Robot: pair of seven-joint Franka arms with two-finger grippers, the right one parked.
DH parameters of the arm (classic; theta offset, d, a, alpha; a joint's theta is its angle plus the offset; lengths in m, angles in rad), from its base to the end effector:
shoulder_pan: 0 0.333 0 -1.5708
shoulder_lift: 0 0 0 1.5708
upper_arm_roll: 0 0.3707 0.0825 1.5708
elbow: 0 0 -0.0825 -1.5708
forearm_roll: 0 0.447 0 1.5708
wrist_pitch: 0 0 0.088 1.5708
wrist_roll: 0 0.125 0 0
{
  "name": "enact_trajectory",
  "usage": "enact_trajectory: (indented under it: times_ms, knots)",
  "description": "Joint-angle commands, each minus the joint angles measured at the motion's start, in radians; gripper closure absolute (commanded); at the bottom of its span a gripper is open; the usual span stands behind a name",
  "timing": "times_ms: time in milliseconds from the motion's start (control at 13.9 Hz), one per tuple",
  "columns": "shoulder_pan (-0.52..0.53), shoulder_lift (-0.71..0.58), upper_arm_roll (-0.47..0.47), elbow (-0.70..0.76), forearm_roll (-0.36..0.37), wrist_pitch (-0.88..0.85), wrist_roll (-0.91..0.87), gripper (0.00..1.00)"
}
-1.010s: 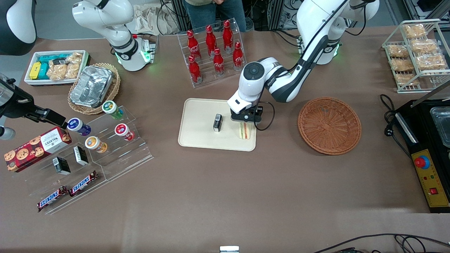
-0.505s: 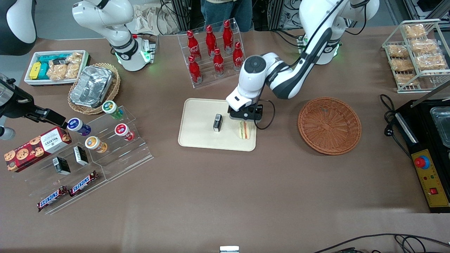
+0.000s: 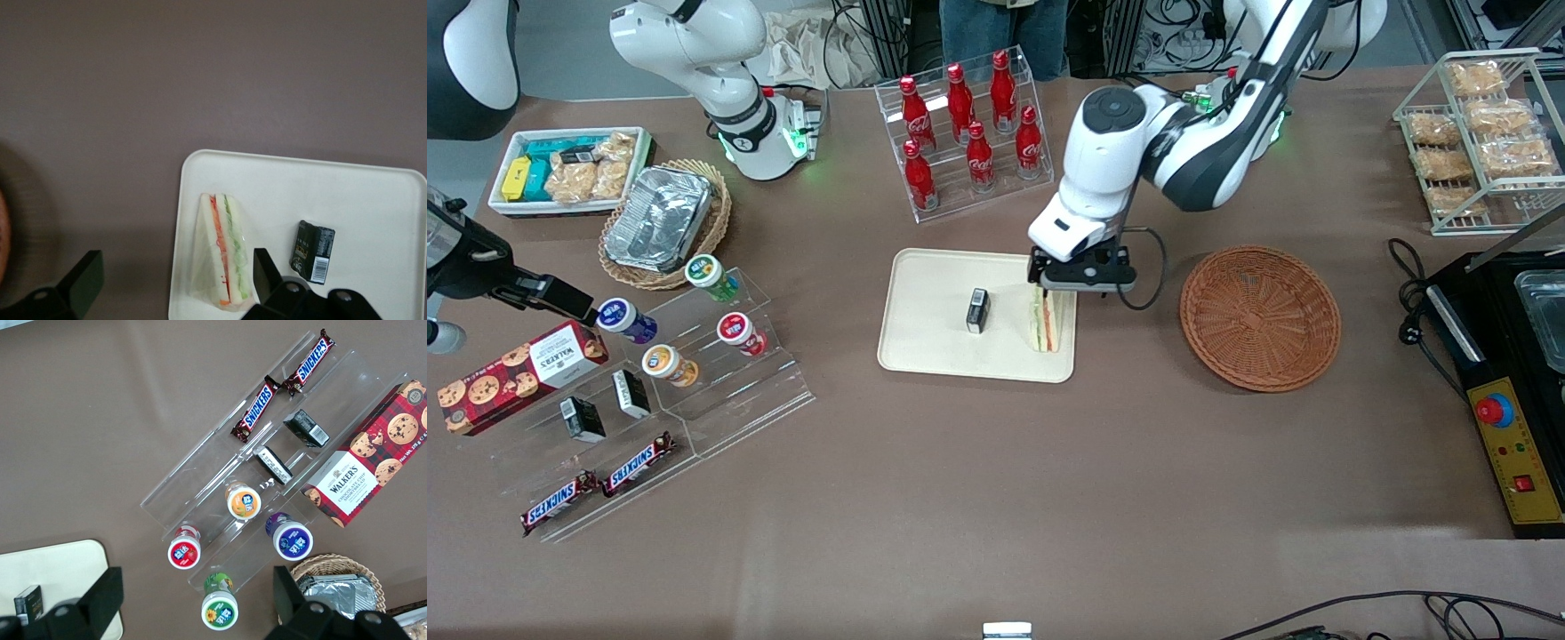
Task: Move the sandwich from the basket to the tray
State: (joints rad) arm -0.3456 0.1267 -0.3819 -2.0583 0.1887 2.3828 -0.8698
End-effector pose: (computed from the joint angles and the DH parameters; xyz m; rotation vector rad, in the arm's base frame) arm 0.4930 -0.4267 0.4008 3.0419 0.0403 0.3285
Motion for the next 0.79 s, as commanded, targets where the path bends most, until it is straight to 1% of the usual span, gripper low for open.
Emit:
enact_trajectory:
  times_ms: [0,72,144,216,289,361,505,649,722]
  knots:
    - [0.063,-0.074,-0.025,-0.016,-0.043,-0.03,0.009,0.01]
    - [0.068,-0.084,-0.023,-0.005,-0.055,-0.031,0.008,0.01]
    - [0.11,-0.126,-0.028,-0.006,-0.067,-0.118,0.038,0.01]
    - [0.181,-0.168,-0.054,0.004,-0.154,-0.233,0.149,0.01]
    - [0.216,-0.189,-0.077,0.015,-0.24,-0.252,0.252,0.0]
    - [0.223,-0.208,-0.065,0.015,-0.273,-0.252,0.297,0.0]
    - [0.215,-0.255,0.012,0.01,-0.273,-0.283,0.324,0.0]
    - [0.22,-0.315,0.087,0.017,-0.291,-0.371,0.441,0.0]
    - [0.221,-0.347,0.134,0.017,-0.32,-0.42,0.501,0.0]
